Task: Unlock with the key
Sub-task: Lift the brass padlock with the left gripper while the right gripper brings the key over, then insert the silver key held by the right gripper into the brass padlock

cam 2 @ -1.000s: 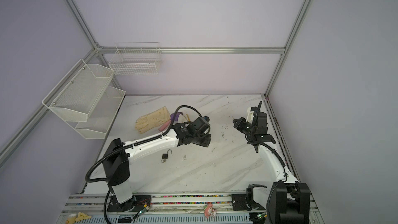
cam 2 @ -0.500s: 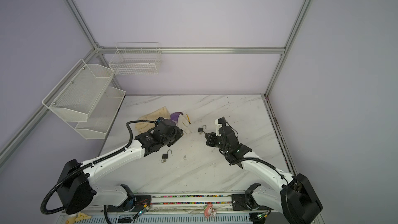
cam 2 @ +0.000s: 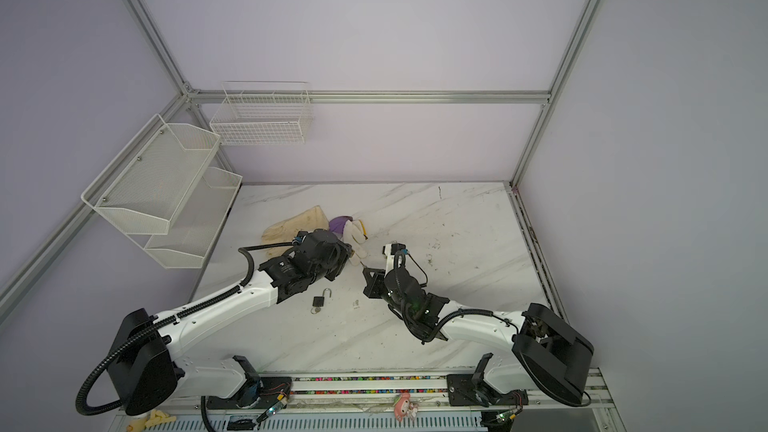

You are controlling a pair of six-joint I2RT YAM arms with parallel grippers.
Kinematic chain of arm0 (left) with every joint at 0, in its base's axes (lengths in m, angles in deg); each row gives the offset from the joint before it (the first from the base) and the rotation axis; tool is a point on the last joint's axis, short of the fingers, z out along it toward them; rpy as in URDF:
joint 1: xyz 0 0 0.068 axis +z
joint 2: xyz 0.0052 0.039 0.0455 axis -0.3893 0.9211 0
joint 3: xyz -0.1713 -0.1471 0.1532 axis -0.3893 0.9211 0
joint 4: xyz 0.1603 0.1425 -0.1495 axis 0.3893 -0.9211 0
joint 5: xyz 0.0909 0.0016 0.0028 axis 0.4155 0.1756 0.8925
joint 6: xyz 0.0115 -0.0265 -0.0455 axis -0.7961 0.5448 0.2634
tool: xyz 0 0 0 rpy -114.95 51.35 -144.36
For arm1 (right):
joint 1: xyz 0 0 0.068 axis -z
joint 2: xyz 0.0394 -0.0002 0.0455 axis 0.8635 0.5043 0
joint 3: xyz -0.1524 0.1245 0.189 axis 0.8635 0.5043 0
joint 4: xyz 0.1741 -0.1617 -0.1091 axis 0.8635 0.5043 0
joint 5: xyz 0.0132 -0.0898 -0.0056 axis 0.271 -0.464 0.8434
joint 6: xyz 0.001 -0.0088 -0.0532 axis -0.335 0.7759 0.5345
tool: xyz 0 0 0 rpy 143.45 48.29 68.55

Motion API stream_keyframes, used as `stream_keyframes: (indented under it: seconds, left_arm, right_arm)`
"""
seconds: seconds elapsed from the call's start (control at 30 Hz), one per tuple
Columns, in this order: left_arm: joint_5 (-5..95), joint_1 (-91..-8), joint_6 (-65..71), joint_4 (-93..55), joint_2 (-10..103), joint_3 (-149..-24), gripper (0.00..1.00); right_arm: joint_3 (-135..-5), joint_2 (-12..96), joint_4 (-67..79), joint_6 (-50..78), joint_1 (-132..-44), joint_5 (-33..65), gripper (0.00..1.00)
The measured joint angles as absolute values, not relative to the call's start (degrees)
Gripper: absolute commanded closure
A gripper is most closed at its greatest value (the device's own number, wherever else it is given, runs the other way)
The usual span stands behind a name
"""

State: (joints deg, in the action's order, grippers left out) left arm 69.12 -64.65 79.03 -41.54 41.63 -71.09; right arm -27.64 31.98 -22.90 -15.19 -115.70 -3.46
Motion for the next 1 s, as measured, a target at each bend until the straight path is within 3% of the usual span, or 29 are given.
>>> stream_keyframes:
  seconds: [1.0]
  left_arm:
    - [72.3, -64.6, 79.2, -44.1, 40.1, -71.1, 1.00]
  right_arm:
    - [-34.5, 39.4, -28.3, -12.6, -116.7, -3.0, 1.00]
